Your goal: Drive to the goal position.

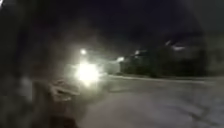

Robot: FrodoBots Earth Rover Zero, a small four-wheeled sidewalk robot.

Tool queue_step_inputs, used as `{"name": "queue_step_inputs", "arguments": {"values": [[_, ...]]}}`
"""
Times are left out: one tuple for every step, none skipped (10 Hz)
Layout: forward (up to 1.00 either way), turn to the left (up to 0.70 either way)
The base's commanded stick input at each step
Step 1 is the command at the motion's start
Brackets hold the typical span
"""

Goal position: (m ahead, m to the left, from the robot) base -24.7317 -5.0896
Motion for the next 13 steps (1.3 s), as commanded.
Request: {"name": "queue_step_inputs", "arguments": {"values": [[0.00,-0.50],[0.00,-0.50],[0.00,-0.50],[0.00,-0.50],[0.00,-0.50],[0.00,-0.01],[0.00,-0.50],[0.00,-0.50],[0.00,-0.50],[0.00,-0.50],[0.00,-0.50],[0.00,-0.50],[0.00,-0.50]]}}
